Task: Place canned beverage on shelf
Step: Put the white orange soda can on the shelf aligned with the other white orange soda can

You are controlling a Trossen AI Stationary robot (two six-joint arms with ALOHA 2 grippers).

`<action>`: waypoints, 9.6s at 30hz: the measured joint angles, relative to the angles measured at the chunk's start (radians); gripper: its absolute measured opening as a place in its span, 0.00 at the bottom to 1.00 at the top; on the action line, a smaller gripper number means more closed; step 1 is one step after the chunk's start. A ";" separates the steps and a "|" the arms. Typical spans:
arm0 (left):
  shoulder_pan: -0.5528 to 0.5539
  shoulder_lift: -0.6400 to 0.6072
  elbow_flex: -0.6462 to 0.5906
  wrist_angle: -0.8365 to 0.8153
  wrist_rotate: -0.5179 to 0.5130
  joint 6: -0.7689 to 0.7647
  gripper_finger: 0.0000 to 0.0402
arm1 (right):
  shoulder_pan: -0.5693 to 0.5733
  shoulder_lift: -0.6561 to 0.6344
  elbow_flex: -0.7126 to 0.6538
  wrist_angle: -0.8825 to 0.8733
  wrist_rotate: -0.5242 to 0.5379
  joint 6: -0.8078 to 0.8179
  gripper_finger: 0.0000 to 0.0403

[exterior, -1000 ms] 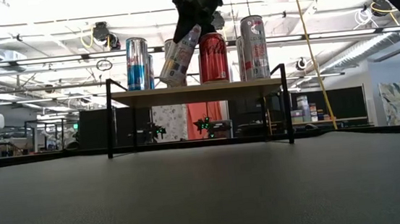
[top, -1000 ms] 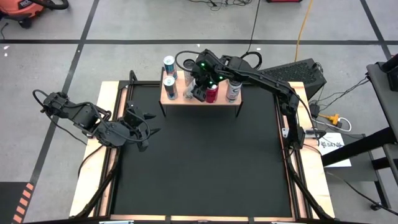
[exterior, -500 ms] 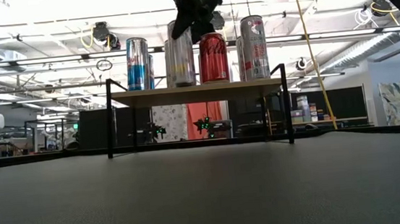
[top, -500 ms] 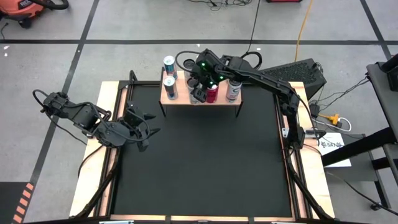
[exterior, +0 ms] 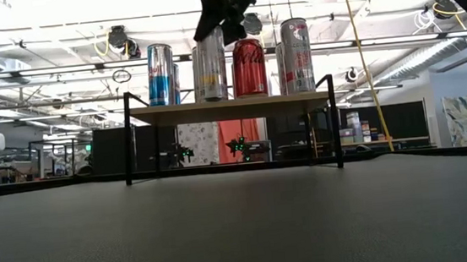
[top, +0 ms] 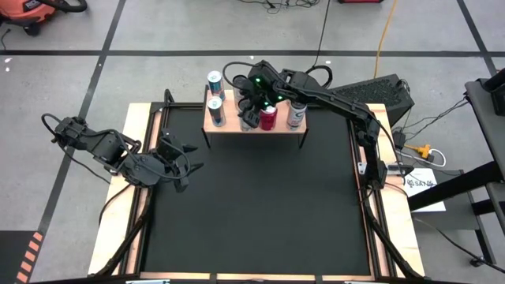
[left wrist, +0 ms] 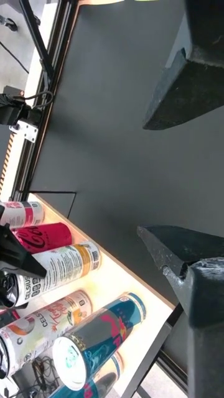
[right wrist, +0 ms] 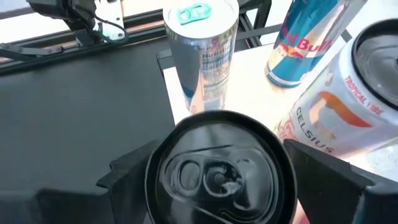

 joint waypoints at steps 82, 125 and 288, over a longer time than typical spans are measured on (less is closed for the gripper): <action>0.000 0.000 0.000 -0.030 0.038 0.000 0.65 | 0.011 0.031 0.000 0.105 0.106 0.064 0.68; 0.000 0.000 0.000 -0.030 0.038 -0.001 0.65 | 0.011 0.032 -0.001 0.100 0.035 -0.015 0.72; 0.000 0.000 0.000 -0.028 0.113 -0.003 0.65 | 0.127 0.012 0.002 0.019 0.473 0.610 0.62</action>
